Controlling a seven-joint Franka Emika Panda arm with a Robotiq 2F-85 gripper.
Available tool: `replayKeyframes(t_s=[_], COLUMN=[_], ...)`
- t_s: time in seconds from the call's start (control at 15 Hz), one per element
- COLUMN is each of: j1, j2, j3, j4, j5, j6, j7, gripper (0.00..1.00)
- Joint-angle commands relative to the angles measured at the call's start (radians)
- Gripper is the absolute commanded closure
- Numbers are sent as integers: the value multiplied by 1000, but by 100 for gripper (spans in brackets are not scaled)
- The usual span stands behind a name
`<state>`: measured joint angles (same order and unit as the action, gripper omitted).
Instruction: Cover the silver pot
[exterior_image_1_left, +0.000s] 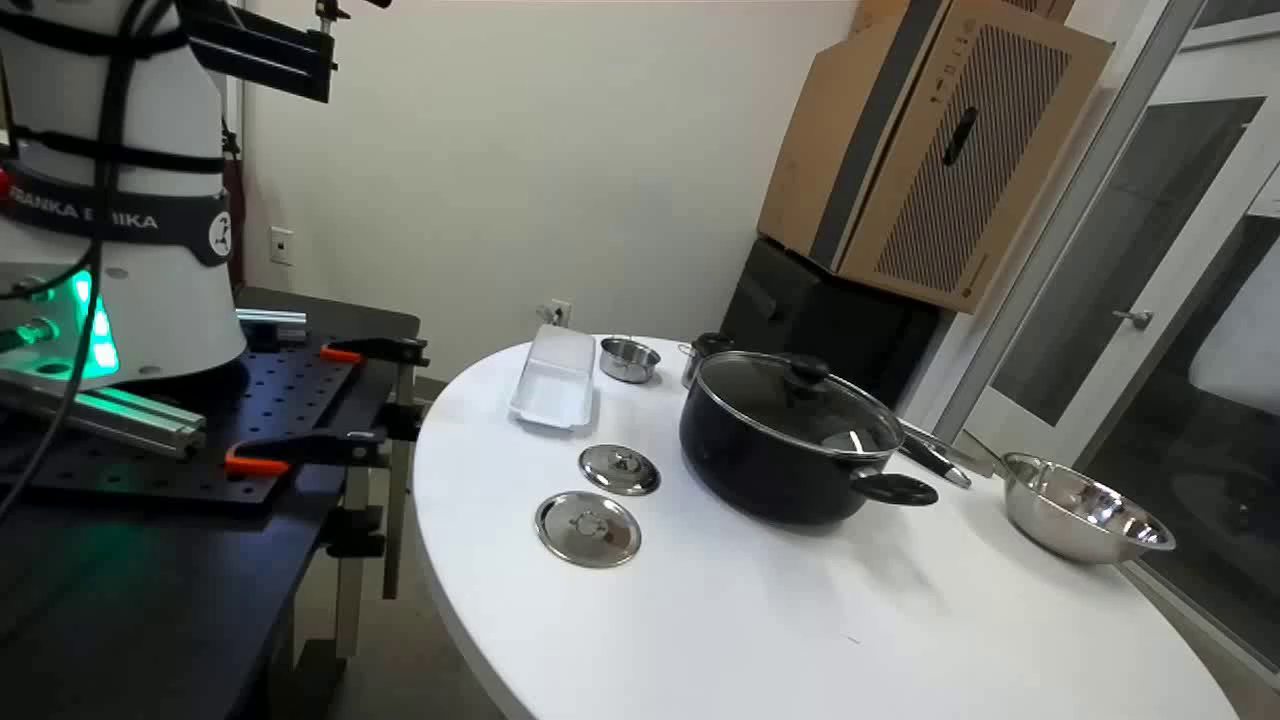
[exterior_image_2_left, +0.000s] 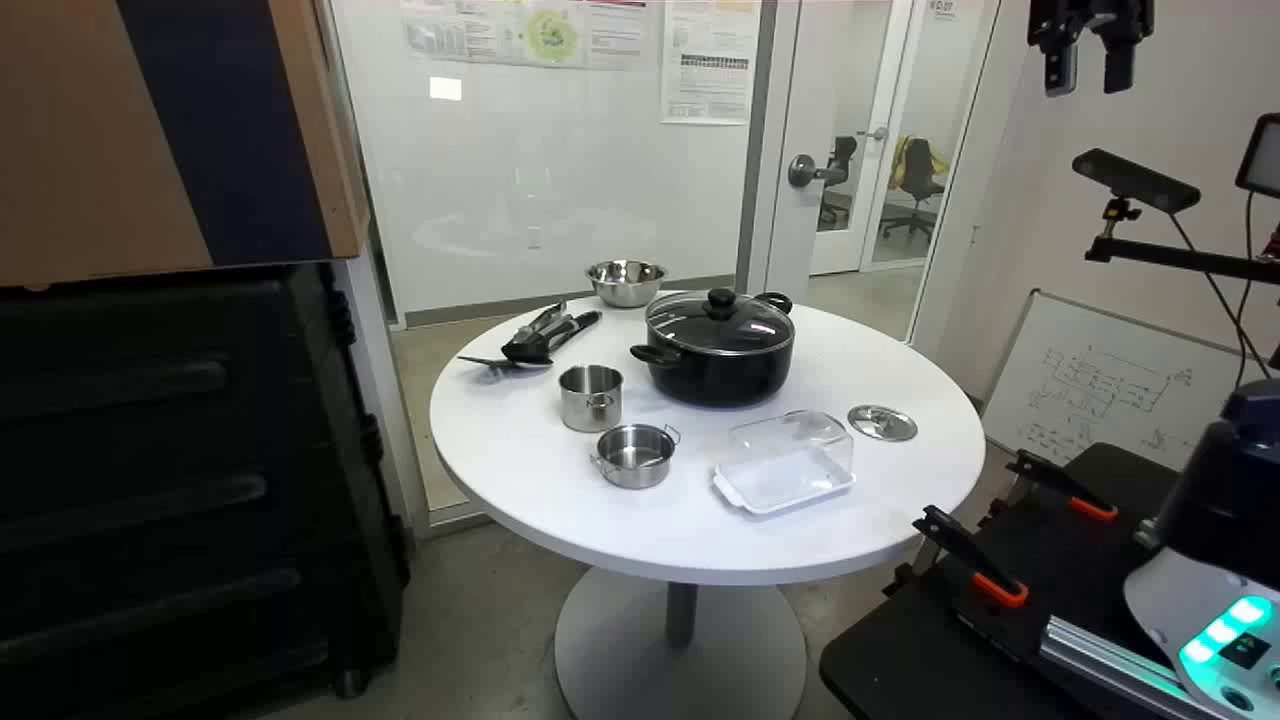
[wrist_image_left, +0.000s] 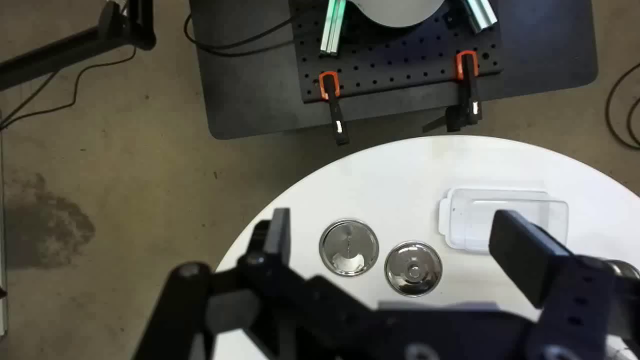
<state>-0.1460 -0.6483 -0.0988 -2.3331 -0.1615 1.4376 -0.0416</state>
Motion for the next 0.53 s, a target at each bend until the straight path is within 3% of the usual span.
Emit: replayKeyframes(t_s=[0.0, 0.2, 0.47], j1=[14, 5, -18], j2=[0, 28, 96], j3=[-10, -10, -18], j4=[2, -9, -54], j5=[-4, -3, -7], j6=[-3, 25, 146], j7=[6, 39, 116], gripper=[0, 0, 0])
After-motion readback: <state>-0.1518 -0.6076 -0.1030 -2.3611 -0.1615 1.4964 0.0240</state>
